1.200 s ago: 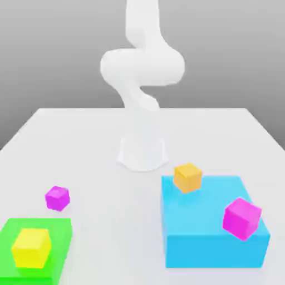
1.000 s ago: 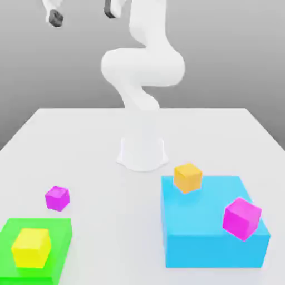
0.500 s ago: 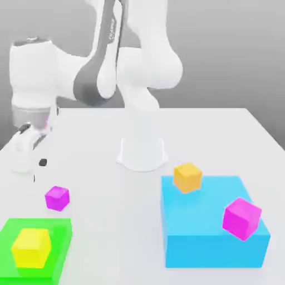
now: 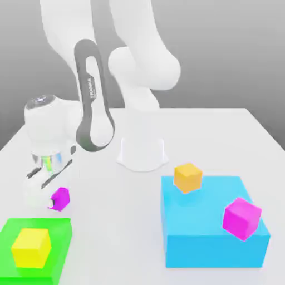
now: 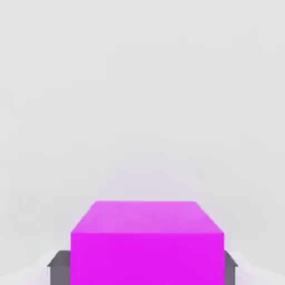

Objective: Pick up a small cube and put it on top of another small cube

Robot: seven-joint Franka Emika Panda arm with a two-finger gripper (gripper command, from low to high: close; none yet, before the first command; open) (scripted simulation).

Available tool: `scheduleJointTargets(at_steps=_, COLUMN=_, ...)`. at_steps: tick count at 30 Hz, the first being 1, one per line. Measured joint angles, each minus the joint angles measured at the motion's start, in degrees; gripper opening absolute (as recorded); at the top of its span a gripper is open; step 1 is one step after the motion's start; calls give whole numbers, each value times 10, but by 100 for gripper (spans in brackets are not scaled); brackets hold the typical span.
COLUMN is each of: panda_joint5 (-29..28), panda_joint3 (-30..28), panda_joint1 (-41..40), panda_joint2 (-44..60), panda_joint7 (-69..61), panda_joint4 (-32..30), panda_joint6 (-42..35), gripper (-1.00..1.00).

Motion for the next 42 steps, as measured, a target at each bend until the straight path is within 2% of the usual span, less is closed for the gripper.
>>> scheduleJointTargets(at_steps=3, panda_joint5=-3, panda_joint3=-3, panda_joint1=3, panda_joint2=-13, panda_joint7=2, panda_joint4=-2, panda_joint6=-11, gripper=-100)
scheduleJointTargets(at_steps=10, panda_joint5=-51, panda_joint3=-27, panda_joint1=15, panda_joint2=-151, panda_joint7=45, panda_joint4=-28, panda_joint6=-123, gripper=-100)
scheduleJointTargets(at_steps=15, panda_joint5=-13, panda_joint3=42, panda_joint1=81, panda_joint2=-249, panda_joint7=166, panda_joint4=-29, panda_joint6=-215, gripper=-100)
scheduleJointTargets(at_steps=30, panda_joint5=160, panda_joint3=268, panda_joint1=326, panda_joint2=-527, panda_joint7=561, panda_joint4=-27, panda_joint6=-485, gripper=-100)
scheduleJointTargets(at_steps=32, panda_joint5=210, panda_joint3=328, panda_joint1=332, panda_joint2=-573, panda_joint7=594, panda_joint4=-25, panda_joint6=-530, gripper=-100)
scheduleJointTargets(at_steps=34, panda_joint5=241, panda_joint3=367, panda_joint1=328, panda_joint2=-570, panda_joint7=602, panda_joint4=-31, panda_joint6=-518, gripper=-100)
scheduleJointTargets(at_steps=38, panda_joint5=269, panda_joint3=407, panda_joint1=324, panda_joint2=-504, panda_joint7=603, panda_joint4=-54, panda_joint6=-431, gripper=-100)
scheduleJointTargets(at_steps=39, panda_joint5=274, panda_joint3=415, panda_joint1=323, panda_joint2=-487, panda_joint7=603, panda_joint4=-59, panda_joint6=-408, gripper=100)
scheduleJointTargets(at_steps=42, panda_joint5=274, panda_joint3=415, panda_joint1=323, panda_joint2=-487, panda_joint7=603, panda_joint4=-59, panda_joint6=-408, gripper=100)
